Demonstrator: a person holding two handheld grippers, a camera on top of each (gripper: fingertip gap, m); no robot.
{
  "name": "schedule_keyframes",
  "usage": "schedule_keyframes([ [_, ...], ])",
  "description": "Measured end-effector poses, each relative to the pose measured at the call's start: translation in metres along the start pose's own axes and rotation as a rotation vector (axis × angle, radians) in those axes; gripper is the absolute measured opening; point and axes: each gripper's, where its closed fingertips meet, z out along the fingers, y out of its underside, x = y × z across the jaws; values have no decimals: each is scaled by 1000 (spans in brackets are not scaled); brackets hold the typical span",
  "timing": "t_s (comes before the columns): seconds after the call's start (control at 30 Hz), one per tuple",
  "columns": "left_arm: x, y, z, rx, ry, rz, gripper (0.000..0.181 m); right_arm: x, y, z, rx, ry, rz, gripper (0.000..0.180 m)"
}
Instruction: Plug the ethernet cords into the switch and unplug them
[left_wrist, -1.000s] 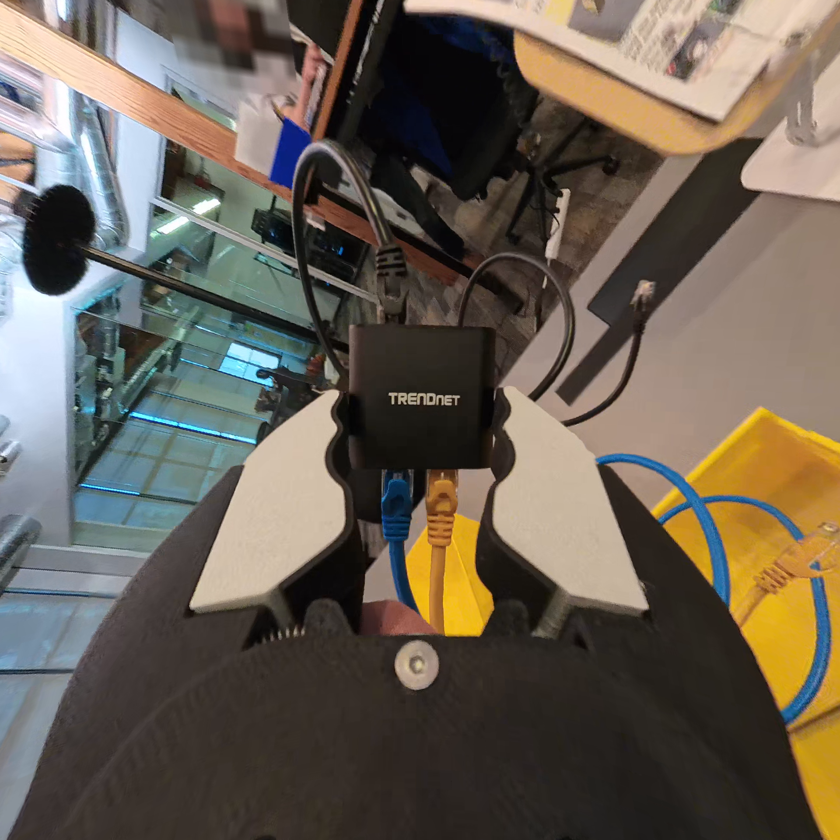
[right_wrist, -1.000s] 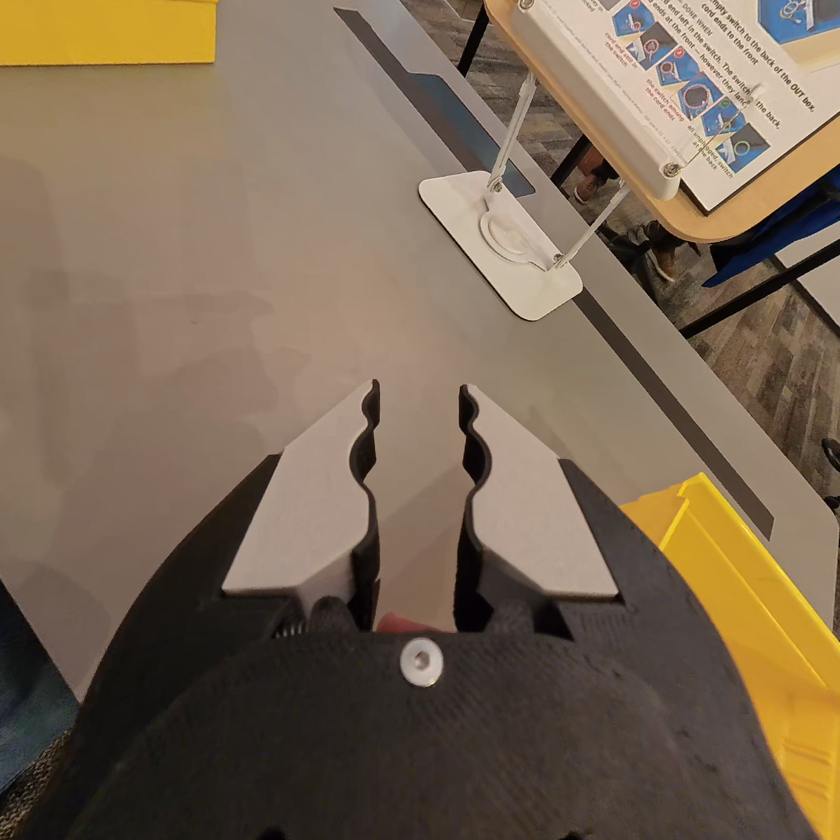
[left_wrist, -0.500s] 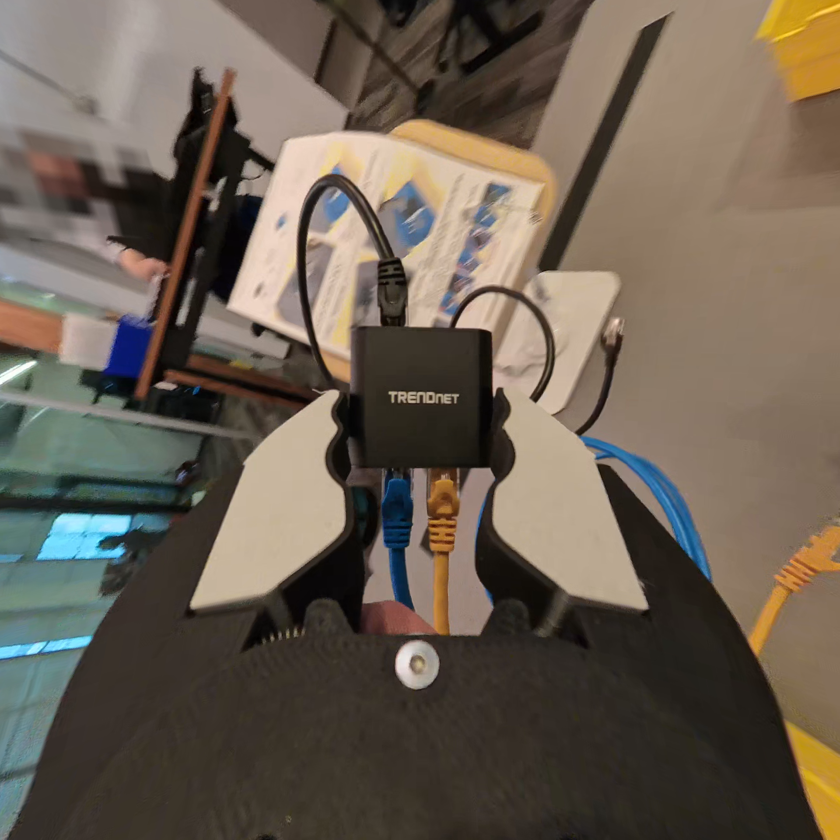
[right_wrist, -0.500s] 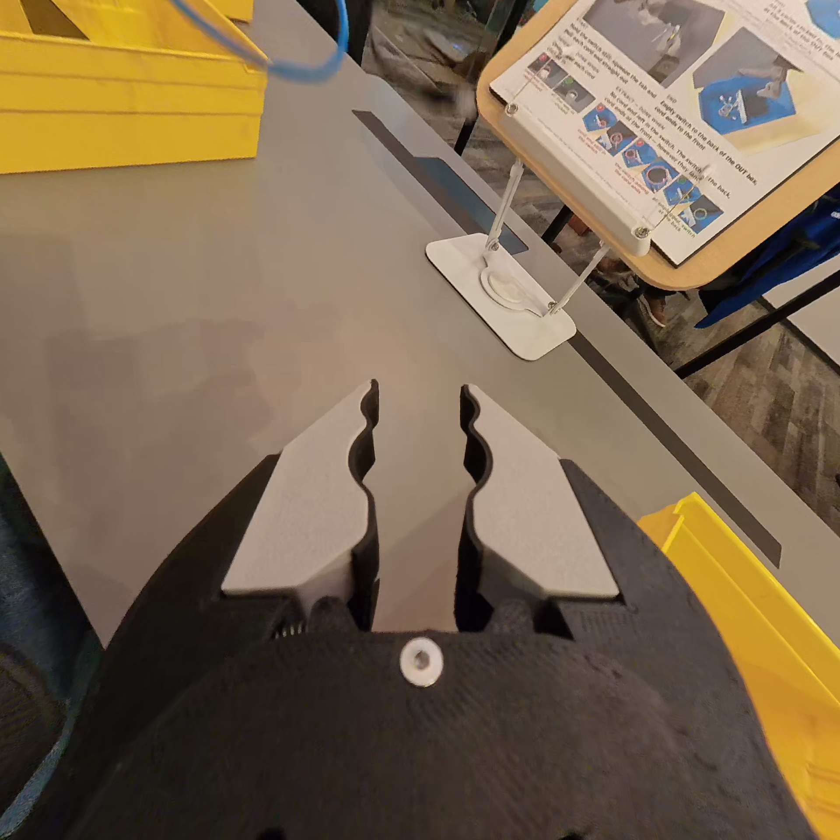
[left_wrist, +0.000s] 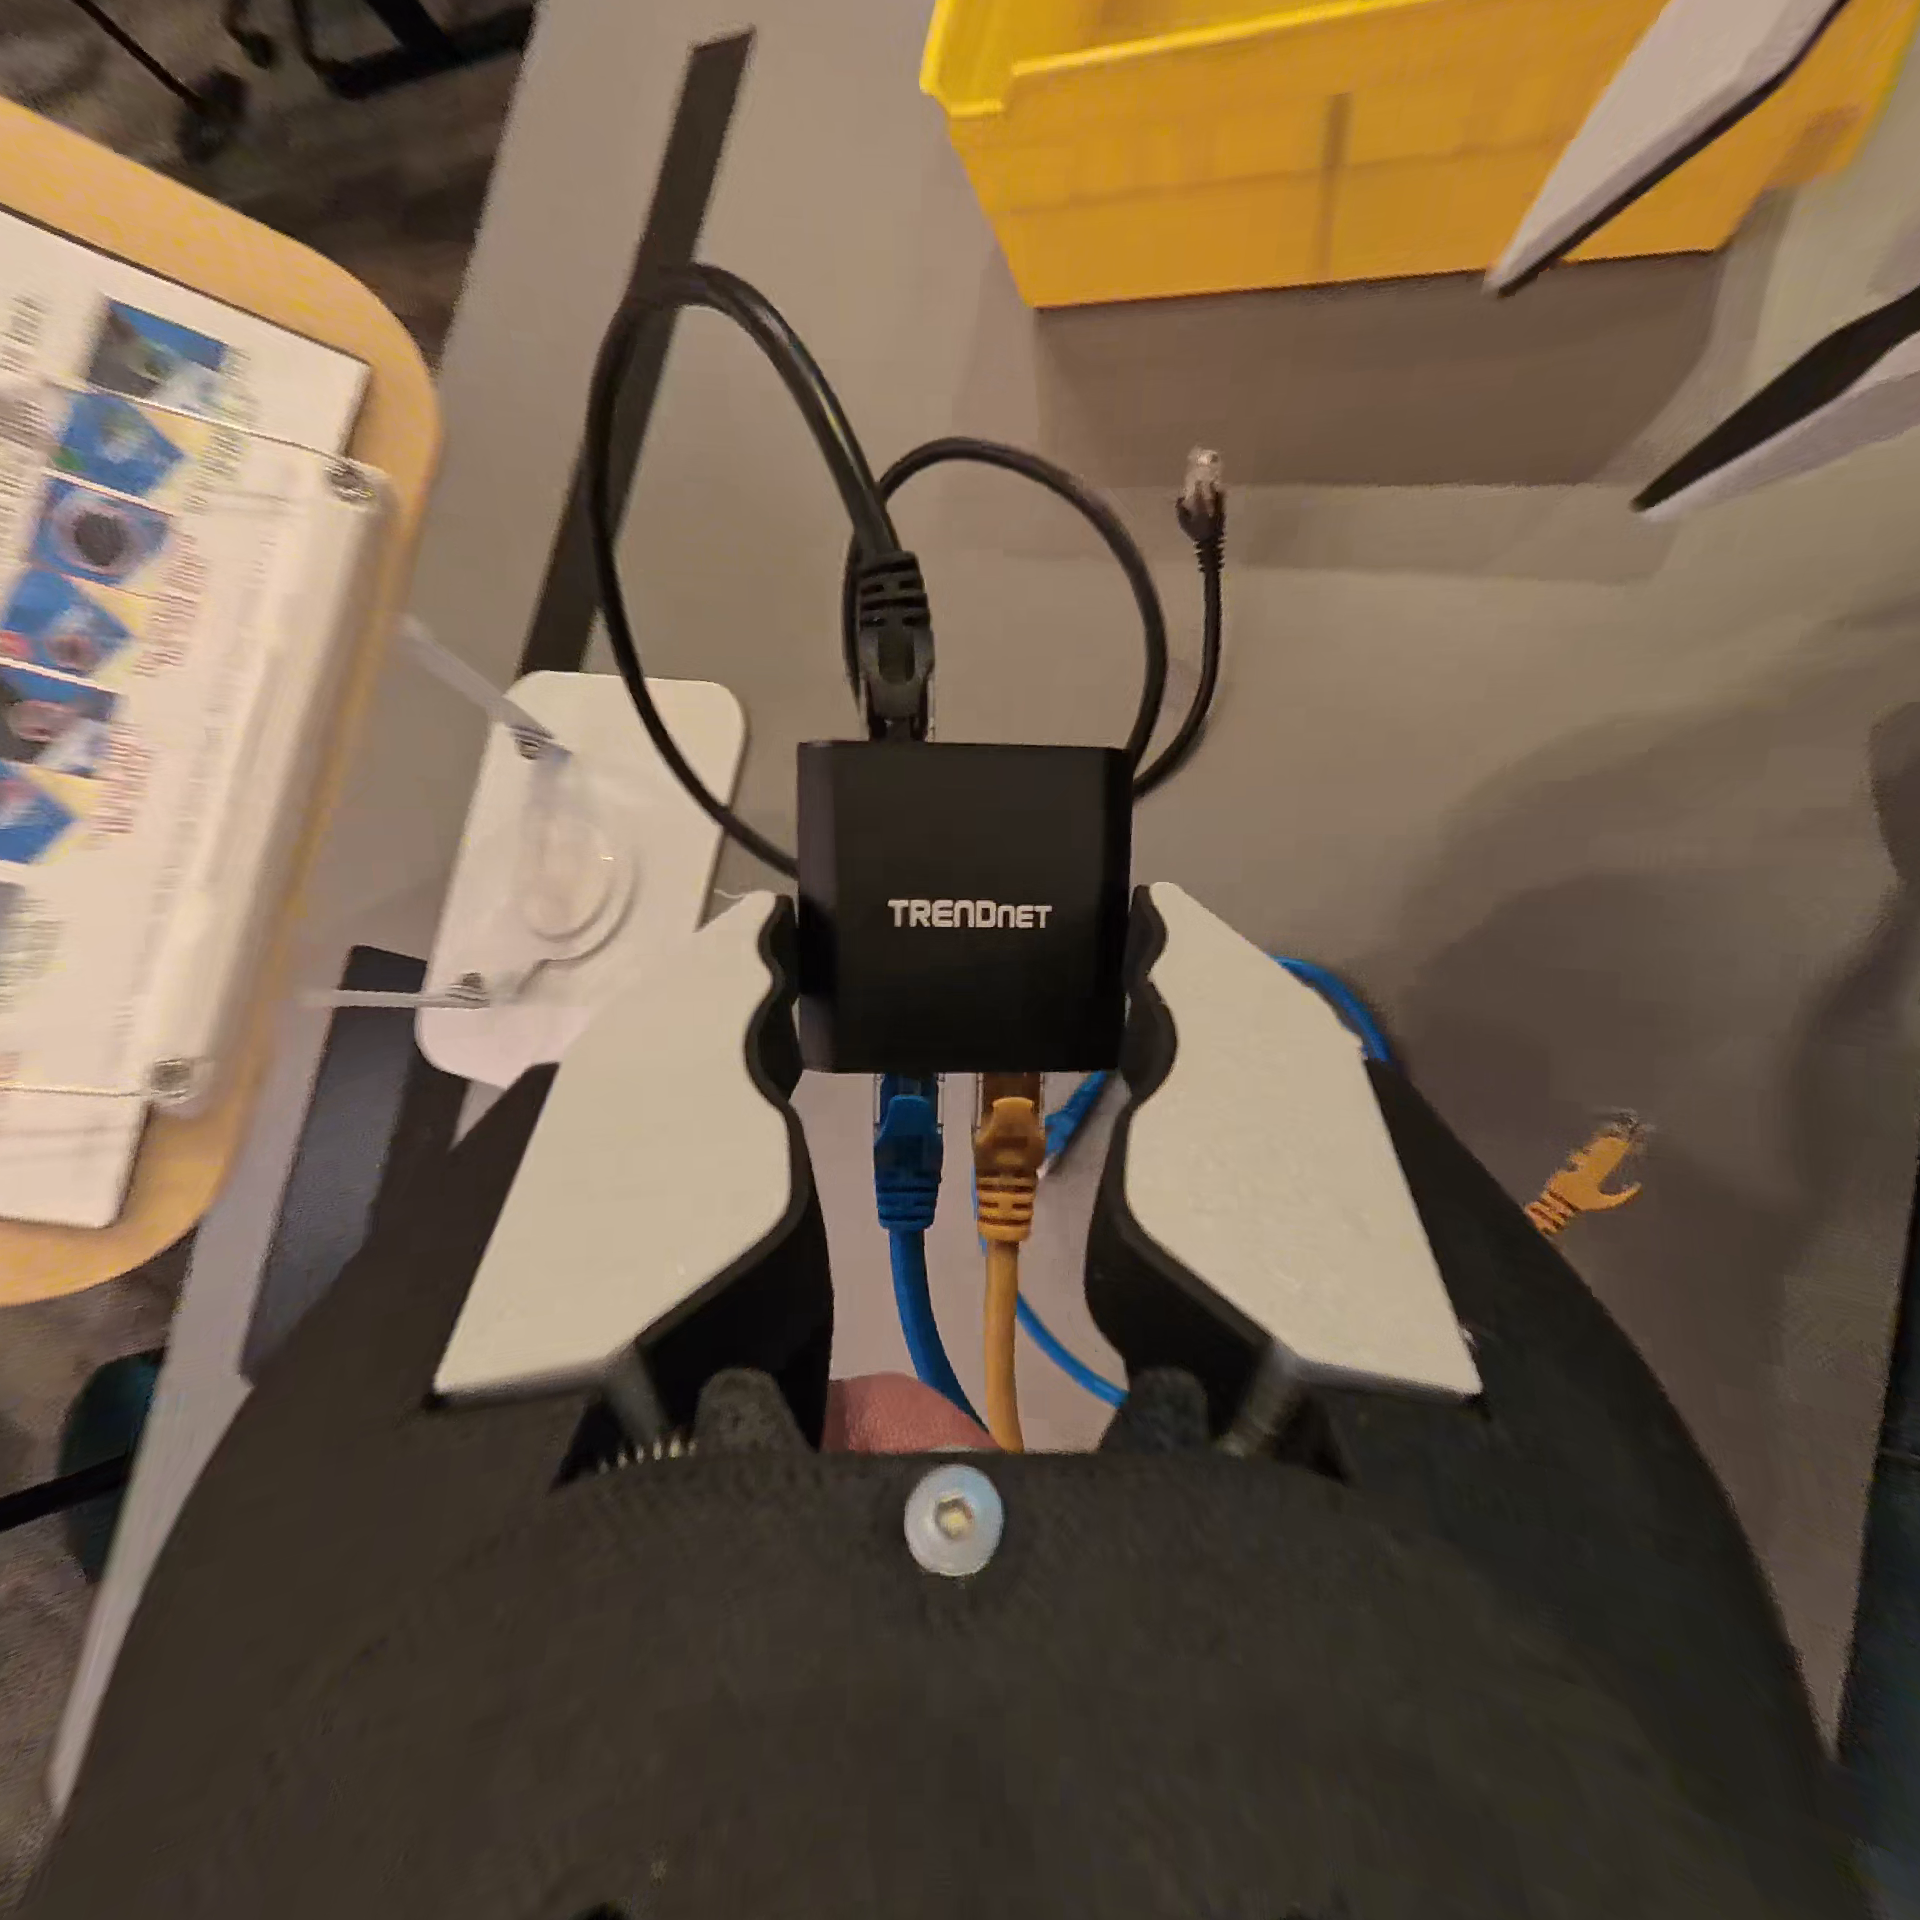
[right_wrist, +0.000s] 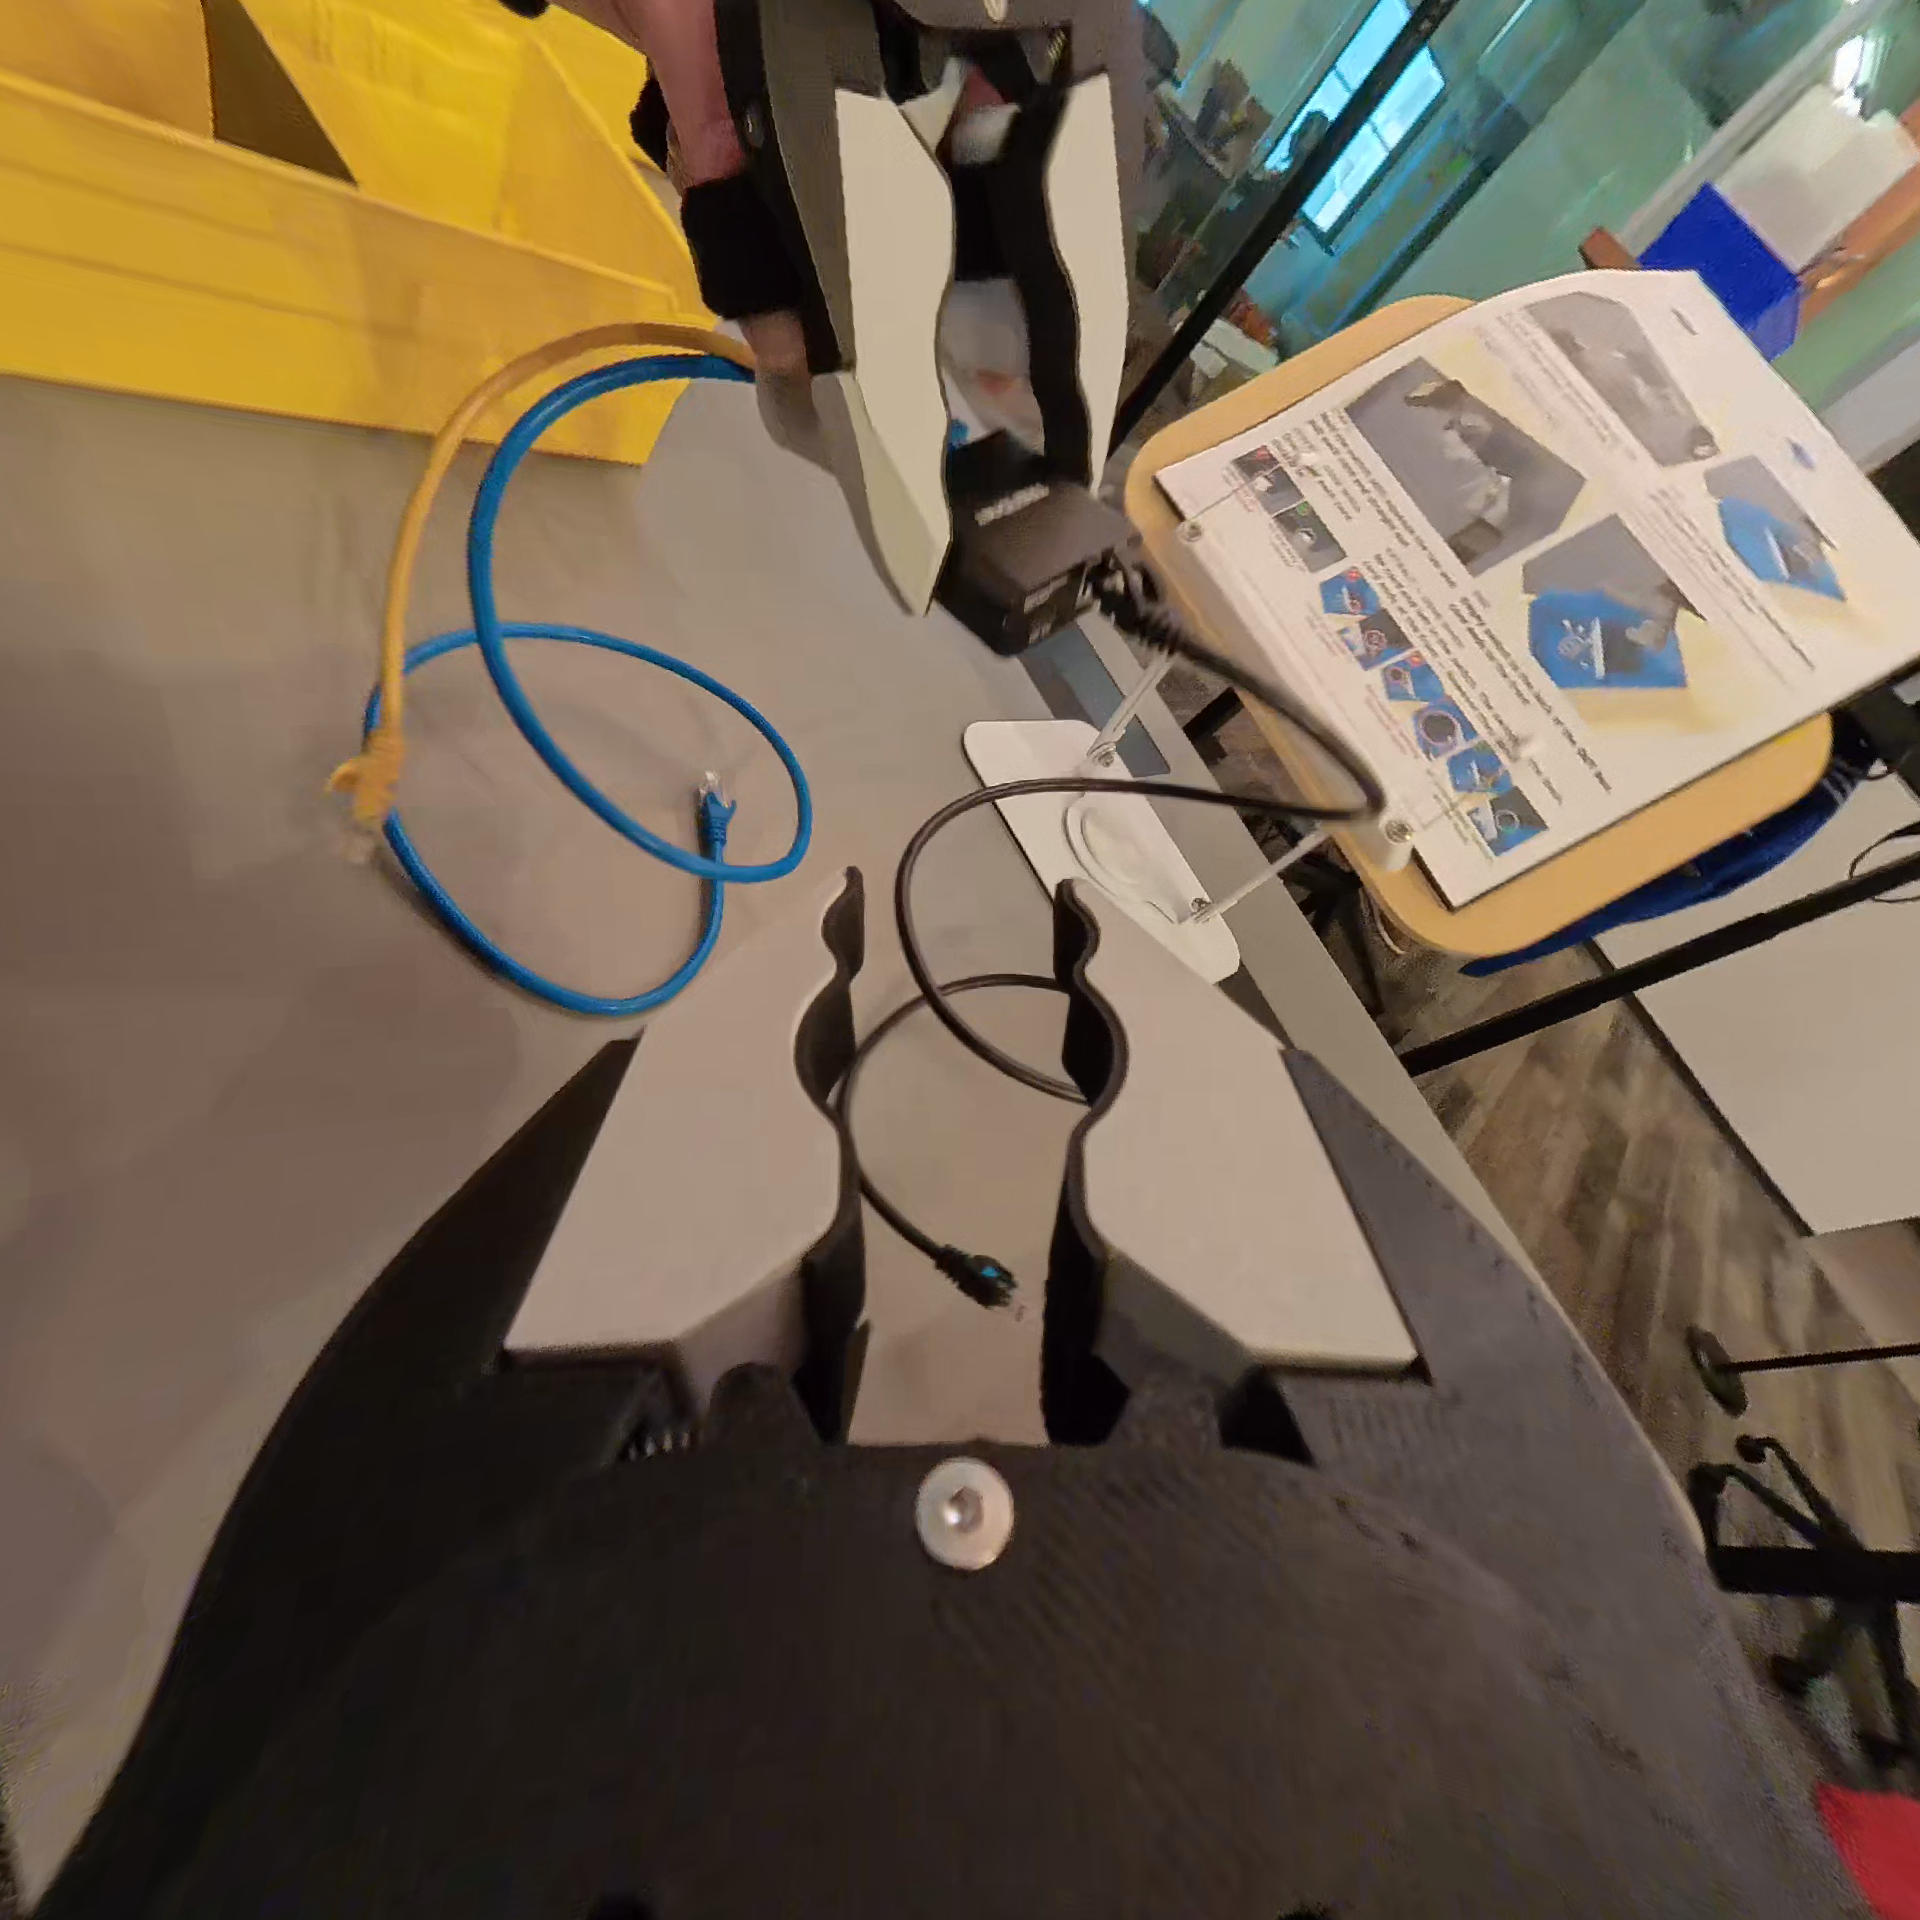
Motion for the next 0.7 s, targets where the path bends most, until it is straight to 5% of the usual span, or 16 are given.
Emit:
schedule_keyframes([
  [0.4, 28, 15, 7, -42, 204, -35, 60, 12, -10, 89, -41, 133, -498, 36],
  [0.53, 30, 21, 7, -49, 234, -52, 60, 14, -10, 101, -60, 165, -543, 15],
  [0.7, 31, 19, 3, -10, 276, -74, 60, 14, -16, 99, -5, 137, -500, 14],
])
